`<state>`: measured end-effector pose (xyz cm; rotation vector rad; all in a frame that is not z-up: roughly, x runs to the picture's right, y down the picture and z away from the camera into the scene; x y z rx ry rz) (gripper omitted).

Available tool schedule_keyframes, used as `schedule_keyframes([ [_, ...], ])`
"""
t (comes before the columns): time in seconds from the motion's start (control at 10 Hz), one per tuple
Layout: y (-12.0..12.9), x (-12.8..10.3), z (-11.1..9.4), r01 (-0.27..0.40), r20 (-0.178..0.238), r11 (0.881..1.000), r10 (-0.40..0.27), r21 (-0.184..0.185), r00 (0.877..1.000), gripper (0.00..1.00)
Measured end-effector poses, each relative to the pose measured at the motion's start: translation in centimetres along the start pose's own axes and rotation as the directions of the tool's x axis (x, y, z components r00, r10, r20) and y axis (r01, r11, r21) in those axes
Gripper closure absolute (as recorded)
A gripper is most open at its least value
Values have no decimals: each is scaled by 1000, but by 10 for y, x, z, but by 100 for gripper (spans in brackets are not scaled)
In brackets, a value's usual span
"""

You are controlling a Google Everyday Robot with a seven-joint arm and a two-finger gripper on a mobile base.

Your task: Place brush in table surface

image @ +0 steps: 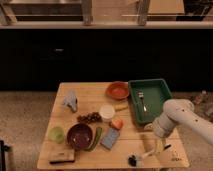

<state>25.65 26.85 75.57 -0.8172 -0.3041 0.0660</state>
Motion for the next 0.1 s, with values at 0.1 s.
schedule_keyframes([
  [0.1, 0, 9, -7, -35, 20, 999, 35, 21, 999, 20],
])
